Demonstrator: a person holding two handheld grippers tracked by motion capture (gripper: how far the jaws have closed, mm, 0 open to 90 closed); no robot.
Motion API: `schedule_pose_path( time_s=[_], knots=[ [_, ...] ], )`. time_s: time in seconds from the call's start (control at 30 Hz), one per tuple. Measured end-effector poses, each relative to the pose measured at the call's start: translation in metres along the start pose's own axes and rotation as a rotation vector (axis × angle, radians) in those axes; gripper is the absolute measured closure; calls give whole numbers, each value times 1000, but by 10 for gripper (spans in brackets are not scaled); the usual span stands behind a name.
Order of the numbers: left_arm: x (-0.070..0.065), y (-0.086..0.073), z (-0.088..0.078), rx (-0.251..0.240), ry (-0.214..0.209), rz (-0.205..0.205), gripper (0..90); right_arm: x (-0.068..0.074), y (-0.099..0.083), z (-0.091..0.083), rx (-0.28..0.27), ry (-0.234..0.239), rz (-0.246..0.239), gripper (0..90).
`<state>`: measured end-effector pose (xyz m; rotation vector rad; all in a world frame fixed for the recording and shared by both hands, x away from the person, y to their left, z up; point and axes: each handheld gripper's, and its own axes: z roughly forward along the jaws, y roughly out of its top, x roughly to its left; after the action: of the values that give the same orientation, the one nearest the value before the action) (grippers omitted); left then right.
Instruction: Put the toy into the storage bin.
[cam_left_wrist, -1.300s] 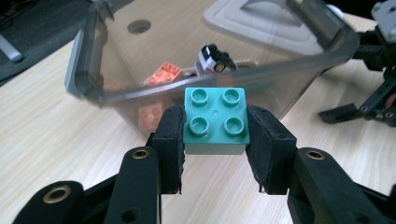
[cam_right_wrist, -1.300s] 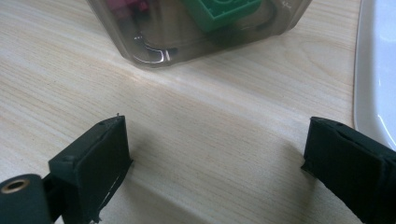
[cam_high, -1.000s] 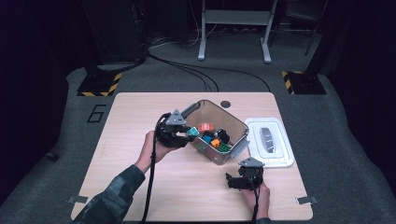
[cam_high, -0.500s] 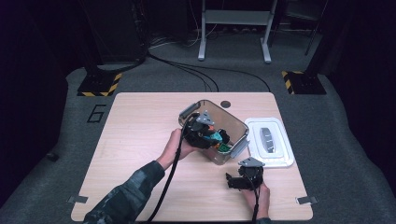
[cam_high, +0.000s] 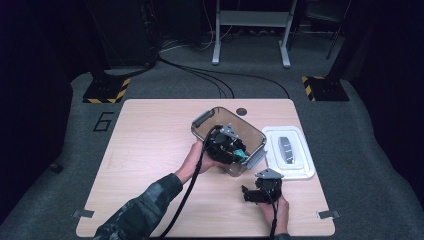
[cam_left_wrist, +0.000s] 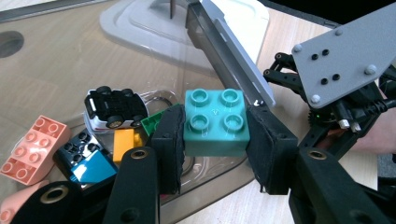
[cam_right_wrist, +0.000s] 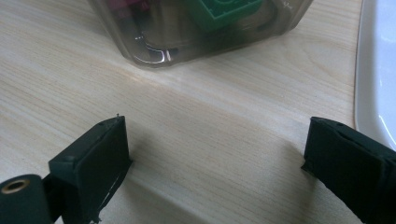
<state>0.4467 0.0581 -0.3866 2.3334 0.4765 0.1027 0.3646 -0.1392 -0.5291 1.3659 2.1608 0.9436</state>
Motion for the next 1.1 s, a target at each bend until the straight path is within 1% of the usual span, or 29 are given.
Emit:
schedule_pose_path(
  time_s=[0.07, 0.13, 0.2, 0.23, 0.27, 0.33, 0.37, 0.43, 0.5, 0.53, 0.57, 0.63, 0.7, 0.77, 0.83, 0.93, 0.97, 1.0, 1.1],
  knots=[
    [-1, 0, -1, -2, -3, -2, 563, -1, 0, 0, -4, 0, -7, 58],
    [-1, 0, -3, -11, -4, -16, 526, 0, 0, 0, -4, -1, -7, 58],
    [-2, -2, -8, -20, 2, -13, 493, 0, 0, 0, -2, 0, -5, 58],
    [-2, -3, -11, -18, 8, -6, 471, 1, 0, 0, 6, 1, 5, 58],
    [-3, -5, -14, -25, 17, -11, 428, 0, 0, 0, 2, 1, 0, 58],
    [-5, -10, -22, -45, 31, -14, 383, 0, 0, 0, -1, -6, 2, 58],
    [-7, -13, -26, -49, 41, -15, 347, 0, 0, 0, 3, -3, -2, 58],
    [-8, -18, -34, -57, 52, -9, 314, 0, 0, 0, 0, -3, -6, 58],
    [-9, -25, -43, -70, 67, -20, 276, 0, 0, 0, 0, -3, -6, 58],
    [-8, -29, -47, -78, 74, -23, 263, 0, 0, 0, 0, -3, -6, 58],
    [-8, -35, -52, -84, 83, -35, 251, 0, 0, 0, 0, -3, -6, 58],
    [-6, -43, -59, -84, 103, -32, 227, 0, 0, 0, 0, -3, -6, 59],
    [-5, -55, -64, -94, 122, -49, 214, 0, 0, 0, 0, -2, -7, 58],
    [-2, -68, -69, -88, 148, -64, 194, 0, 0, 0, 1, -1, -7, 58],
    [1, -79, -72, -87, 173, -77, 177, 0, 0, 0, 1, -1, -7, 58],
    [7, -99, -74, -90, 200, -113, 157, 0, 0, 0, 0, -4, -6, 58],
    [9, -107, -75, -79, 204, -125, 155, 0, 0, 0, 1, -4, -8, 58],
    [11, -112, -75, -73, 214, -130, 152, 0, 0, 0, 1, -6, -8, 55],
    [16, -132, -74, -68, 242, -171, 141, 0, 0, 0, 3, -11, -5, 53]
  ],
)
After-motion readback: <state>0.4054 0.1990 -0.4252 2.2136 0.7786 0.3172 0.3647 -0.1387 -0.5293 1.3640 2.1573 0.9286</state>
